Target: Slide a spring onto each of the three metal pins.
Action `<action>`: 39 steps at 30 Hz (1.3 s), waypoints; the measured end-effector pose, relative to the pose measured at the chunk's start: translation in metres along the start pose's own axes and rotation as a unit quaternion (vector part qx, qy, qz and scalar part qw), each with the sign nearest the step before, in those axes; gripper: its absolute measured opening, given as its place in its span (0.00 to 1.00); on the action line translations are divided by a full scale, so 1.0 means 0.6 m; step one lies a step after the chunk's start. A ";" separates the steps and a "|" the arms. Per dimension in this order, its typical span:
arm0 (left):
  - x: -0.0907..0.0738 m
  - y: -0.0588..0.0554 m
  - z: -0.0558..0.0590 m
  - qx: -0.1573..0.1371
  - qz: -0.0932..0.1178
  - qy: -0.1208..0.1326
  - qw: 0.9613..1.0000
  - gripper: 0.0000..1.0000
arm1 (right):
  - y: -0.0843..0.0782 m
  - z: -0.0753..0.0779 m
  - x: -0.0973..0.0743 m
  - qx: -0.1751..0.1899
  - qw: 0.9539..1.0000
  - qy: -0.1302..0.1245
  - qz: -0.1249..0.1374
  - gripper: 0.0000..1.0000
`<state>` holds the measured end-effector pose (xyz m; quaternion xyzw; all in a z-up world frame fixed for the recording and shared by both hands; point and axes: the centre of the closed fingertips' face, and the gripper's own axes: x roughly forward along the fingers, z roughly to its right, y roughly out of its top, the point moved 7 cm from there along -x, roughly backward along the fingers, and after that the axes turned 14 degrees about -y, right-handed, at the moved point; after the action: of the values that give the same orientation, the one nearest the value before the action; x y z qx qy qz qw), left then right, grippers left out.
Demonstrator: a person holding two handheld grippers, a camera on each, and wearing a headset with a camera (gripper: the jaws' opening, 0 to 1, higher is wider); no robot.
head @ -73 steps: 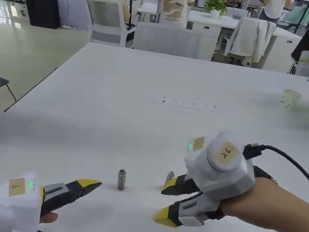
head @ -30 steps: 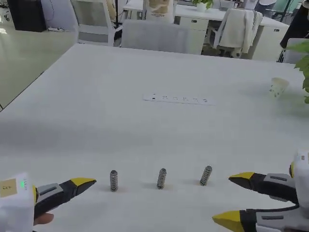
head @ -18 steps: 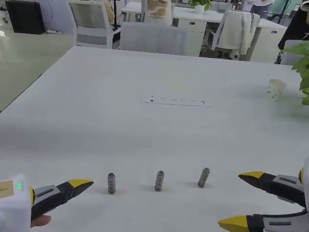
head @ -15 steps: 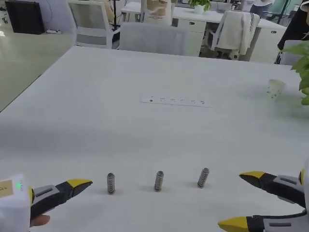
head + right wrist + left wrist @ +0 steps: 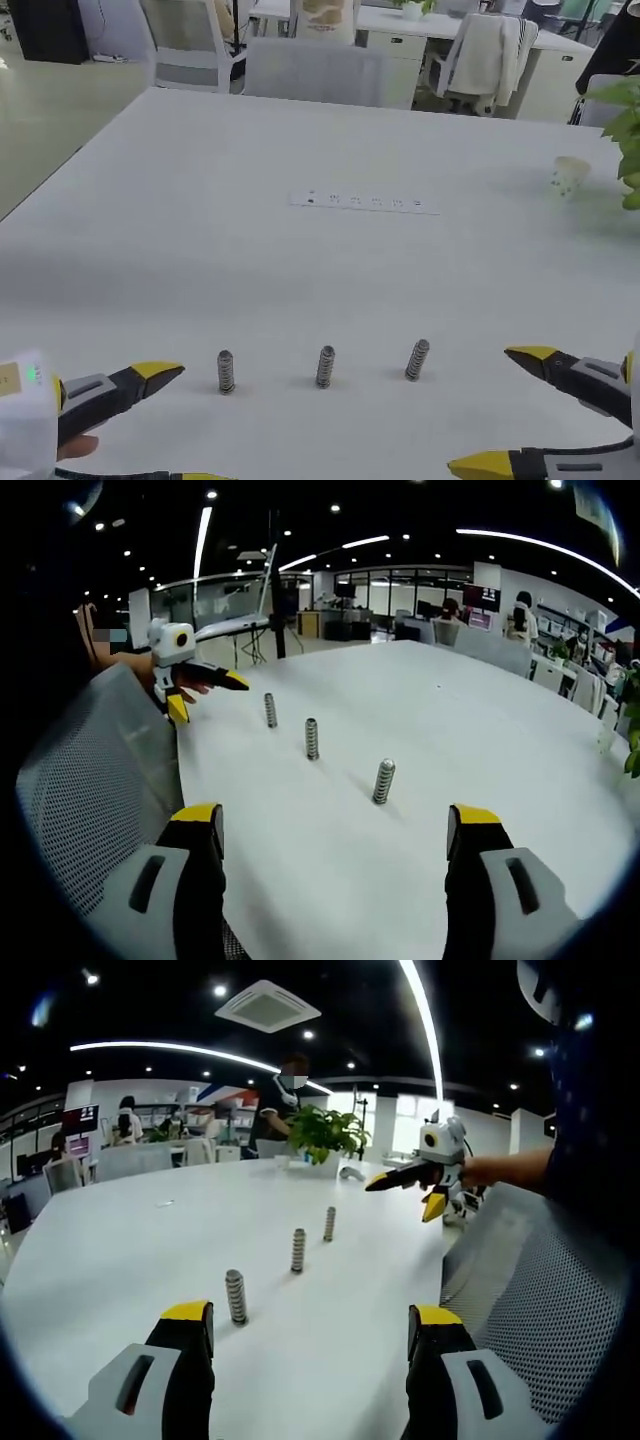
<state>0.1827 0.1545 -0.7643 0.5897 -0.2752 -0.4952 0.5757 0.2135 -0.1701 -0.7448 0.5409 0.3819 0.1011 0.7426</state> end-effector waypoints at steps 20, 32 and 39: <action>-0.009 0.002 -0.001 -0.006 0.001 0.014 1.000 0.78 | 0.013 -0.005 0.002 0.012 1.000 -0.001 0.016 0.99; -0.002 0.005 -0.012 -0.004 0.003 0.014 1.000 0.78 | 0.013 0.002 0.004 0.014 1.000 -0.007 0.013 0.99; -0.003 0.011 -0.021 0.001 0.002 0.013 1.000 0.78 | 0.014 0.006 0.007 0.014 1.000 -0.012 0.011 0.99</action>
<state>0.1951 0.1603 -0.7596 0.5956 -0.2694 -0.4861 0.5800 0.2213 -0.1669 -0.7388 0.5570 0.3685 0.0976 0.7379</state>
